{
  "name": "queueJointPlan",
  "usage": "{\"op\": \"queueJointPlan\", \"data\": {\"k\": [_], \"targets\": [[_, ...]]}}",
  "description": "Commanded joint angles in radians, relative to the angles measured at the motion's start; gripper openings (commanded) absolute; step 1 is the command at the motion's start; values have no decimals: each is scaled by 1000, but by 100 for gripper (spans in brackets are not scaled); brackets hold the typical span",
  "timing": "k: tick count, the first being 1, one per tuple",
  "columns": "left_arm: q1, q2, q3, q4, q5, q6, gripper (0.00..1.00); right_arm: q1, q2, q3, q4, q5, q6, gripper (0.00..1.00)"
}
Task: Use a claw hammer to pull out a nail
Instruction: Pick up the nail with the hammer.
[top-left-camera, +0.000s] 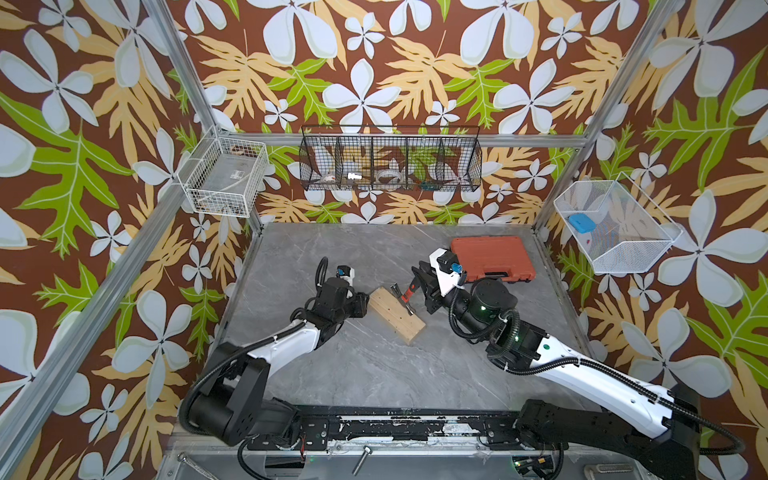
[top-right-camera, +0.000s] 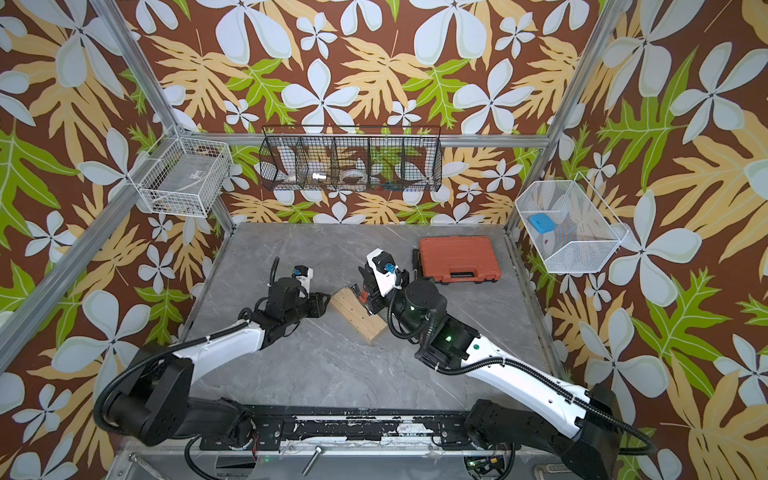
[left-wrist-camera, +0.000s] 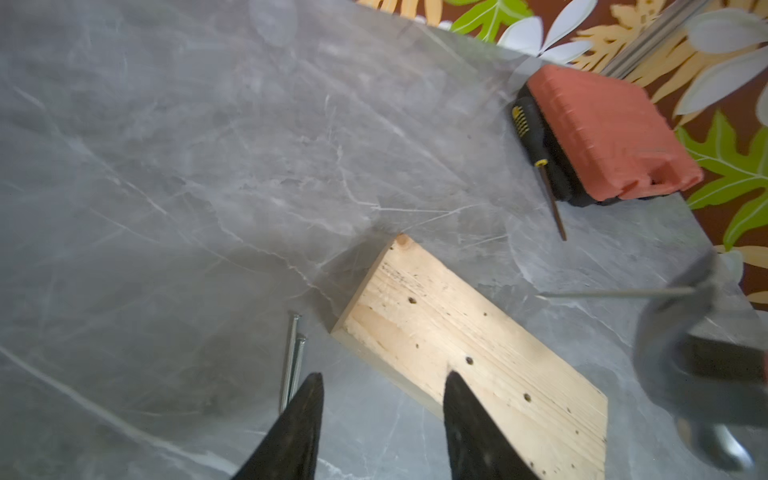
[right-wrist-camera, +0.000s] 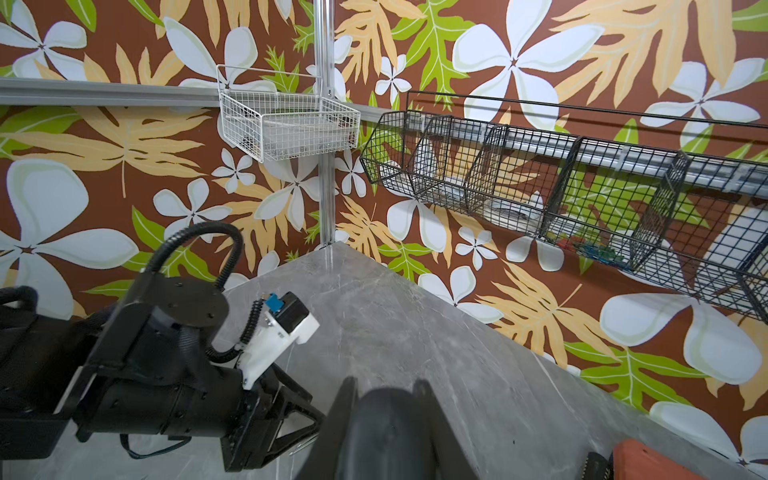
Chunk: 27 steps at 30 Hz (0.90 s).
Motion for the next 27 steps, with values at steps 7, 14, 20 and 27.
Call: {"op": "queueJointPlan", "data": {"k": [7,14,20,27], "targets": [[-205,-181,-203,366,-63,291,44,0,-65,57,-90,-22,83,0],[-296,-178,-272,500,-99,440,40,0,-113,79,-147,-71,103,0],[-326,-156,-277,534,-117,540,37,0,-119,116,-197,-132,109,0],[-330,-135,-274,532,-162,584,36,0,-129,128,-205,-159,112,0]]}}
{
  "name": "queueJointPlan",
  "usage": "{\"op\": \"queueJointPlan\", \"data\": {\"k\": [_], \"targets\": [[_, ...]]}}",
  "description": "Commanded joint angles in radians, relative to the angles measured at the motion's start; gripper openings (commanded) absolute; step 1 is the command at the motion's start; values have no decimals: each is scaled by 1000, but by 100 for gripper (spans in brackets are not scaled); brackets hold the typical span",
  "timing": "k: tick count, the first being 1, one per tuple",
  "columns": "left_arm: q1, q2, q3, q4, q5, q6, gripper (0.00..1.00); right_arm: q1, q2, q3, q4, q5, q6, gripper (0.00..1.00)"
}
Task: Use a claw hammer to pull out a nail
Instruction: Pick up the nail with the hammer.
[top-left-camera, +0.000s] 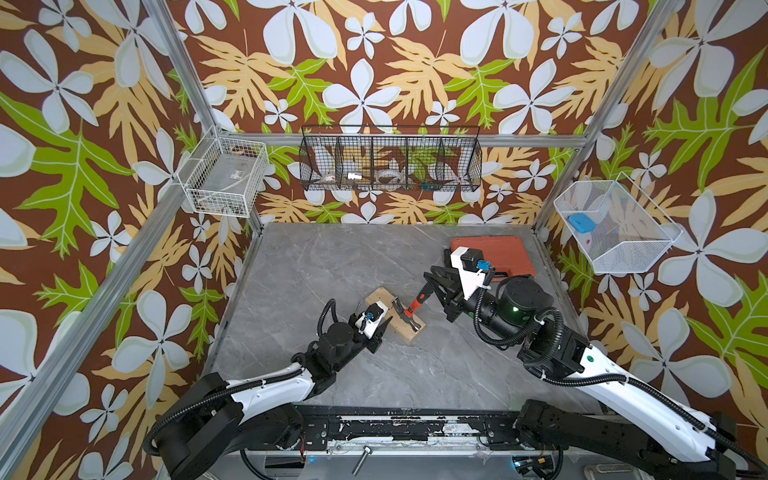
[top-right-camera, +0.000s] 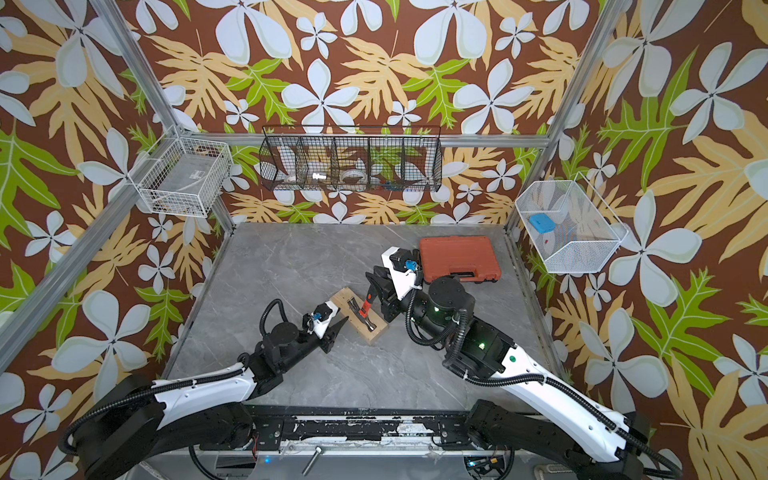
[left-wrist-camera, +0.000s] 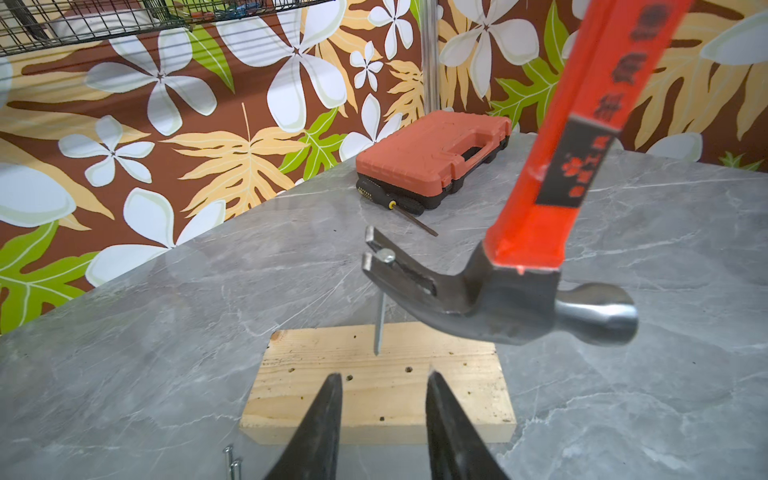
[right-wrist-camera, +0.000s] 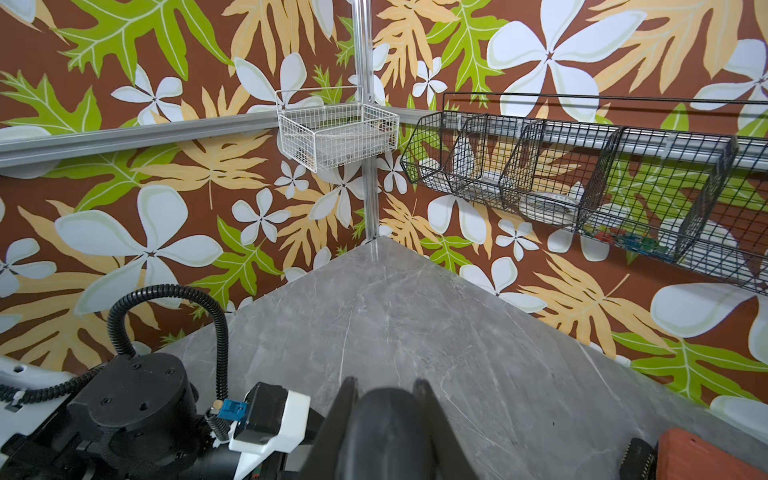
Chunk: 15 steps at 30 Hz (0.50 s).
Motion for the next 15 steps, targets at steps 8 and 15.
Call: {"op": "queueJointPlan", "data": {"k": [8,15], "targets": [[-3,51,30,18,-32,52,36,1,0,18,85,-50,21,0],[-3,90,57,19,-48,47,36,1,-9,18,90,-68,23,0]]}}
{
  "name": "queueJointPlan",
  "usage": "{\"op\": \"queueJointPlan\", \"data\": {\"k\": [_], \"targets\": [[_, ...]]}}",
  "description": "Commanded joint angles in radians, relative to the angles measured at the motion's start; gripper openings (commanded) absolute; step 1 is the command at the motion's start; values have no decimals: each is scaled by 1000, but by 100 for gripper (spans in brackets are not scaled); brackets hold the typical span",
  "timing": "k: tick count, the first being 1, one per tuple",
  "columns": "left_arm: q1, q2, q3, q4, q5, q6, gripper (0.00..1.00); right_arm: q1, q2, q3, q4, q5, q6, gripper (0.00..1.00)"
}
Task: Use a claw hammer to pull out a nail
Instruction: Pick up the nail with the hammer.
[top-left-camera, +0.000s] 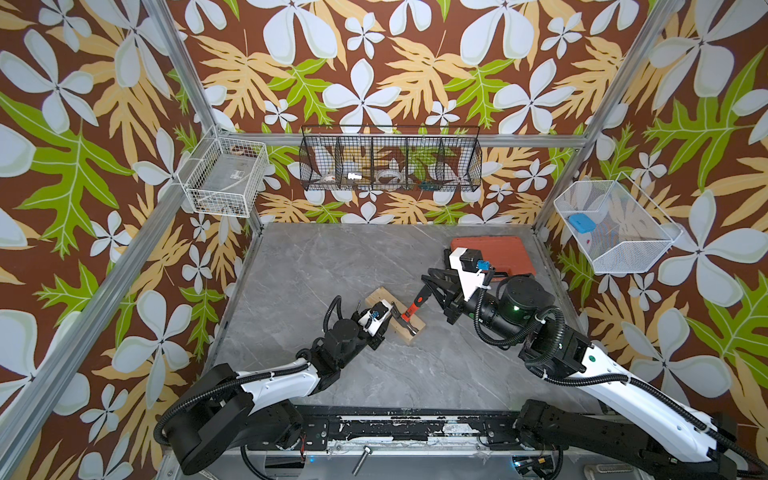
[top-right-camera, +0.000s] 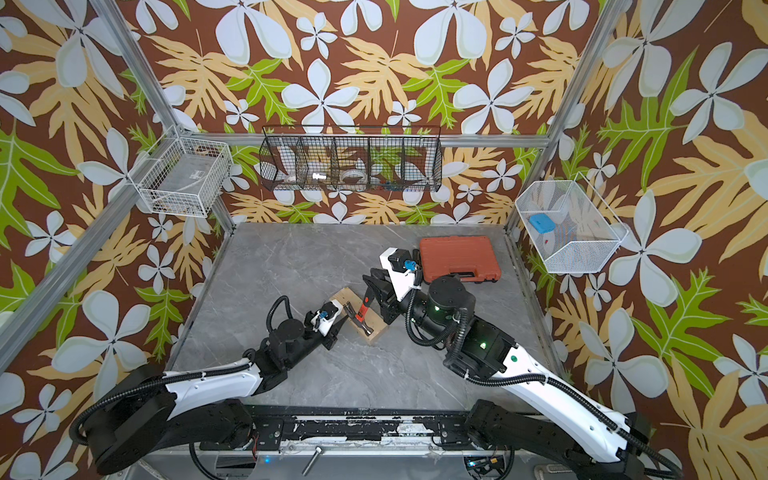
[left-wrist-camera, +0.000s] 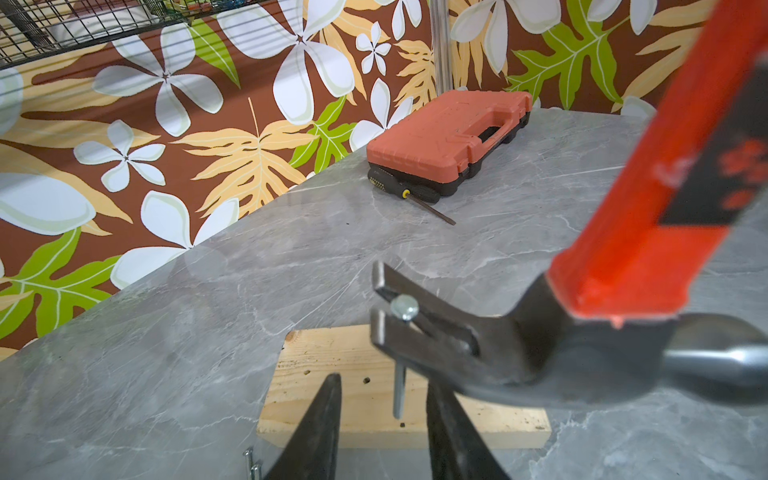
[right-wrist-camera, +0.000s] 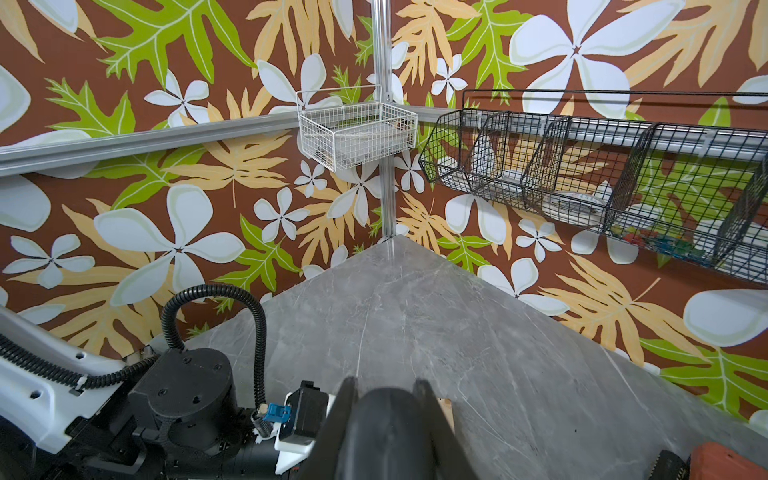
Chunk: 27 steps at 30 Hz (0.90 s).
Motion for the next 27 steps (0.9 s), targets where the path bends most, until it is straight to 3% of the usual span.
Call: {"op": "queueJointPlan", "data": {"k": [1,20,27], "targets": [[-1,13,15,15,-12,5,36,3,-10,10,100,-9,8,0],[-1,11,24,14,2,44,8,2,1,15,91,-14,3,0],[-1,-10,21,15,-23,67,4,2,24,28,66,-20,-3,0]]}}
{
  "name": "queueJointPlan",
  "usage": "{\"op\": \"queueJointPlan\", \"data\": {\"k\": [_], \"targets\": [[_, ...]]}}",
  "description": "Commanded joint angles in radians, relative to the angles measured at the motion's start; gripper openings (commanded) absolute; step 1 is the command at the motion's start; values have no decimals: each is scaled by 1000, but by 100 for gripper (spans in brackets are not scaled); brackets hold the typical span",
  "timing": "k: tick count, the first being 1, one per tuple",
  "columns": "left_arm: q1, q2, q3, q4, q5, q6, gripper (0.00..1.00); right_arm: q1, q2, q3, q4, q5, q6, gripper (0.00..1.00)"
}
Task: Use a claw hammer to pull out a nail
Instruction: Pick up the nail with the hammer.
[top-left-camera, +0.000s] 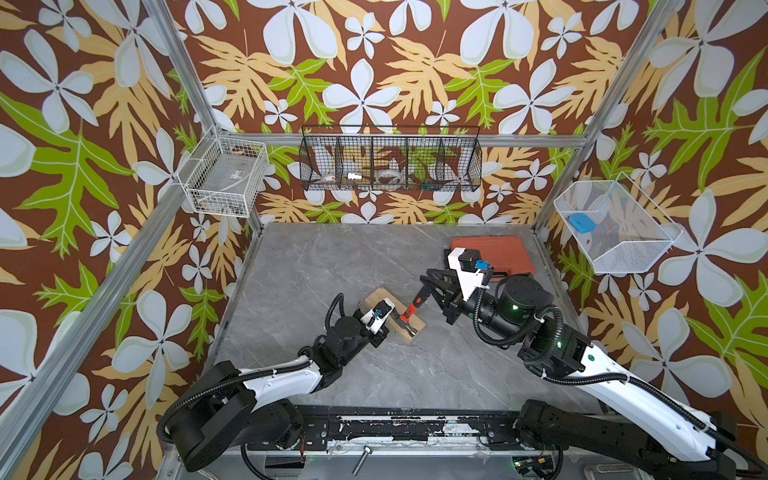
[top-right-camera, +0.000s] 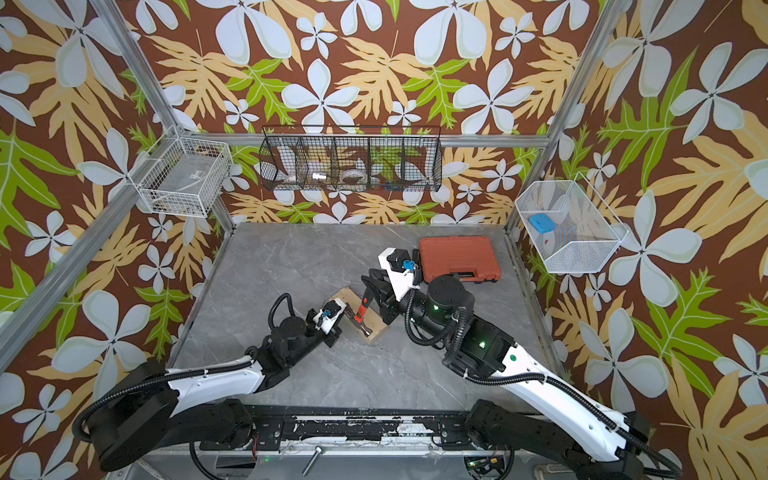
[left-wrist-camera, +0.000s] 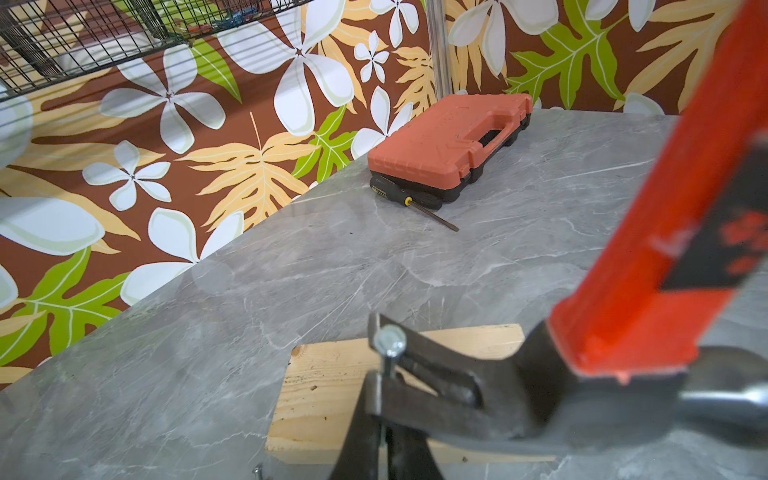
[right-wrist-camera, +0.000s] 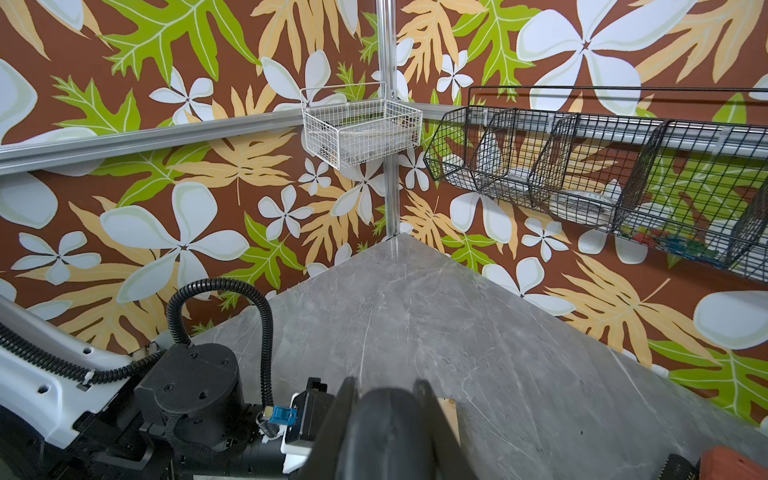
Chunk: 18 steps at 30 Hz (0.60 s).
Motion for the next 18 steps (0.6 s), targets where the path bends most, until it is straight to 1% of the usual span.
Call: {"op": "queueJointPlan", "data": {"k": [1,4,8,14,16,18], "targets": [[-1,-12,0,14,-28,21,4,2,10,25,59,-11,-3,0],[-1,-17,2,11,-62,19,3,1,19,35,47,-4,-8,0],[-1,-12,16,-4,-123,-64,3,1,20,36,38,16,-14,0],[3,14,52,-56,-179,-141,3,2,38,51,-6,52,-8,0],[14,24,80,-111,-209,-183,3,1,41,55,-21,77,-7,0],[43,33,118,-192,-222,-261,3,2,38,49,-28,113,-5,0]]}}
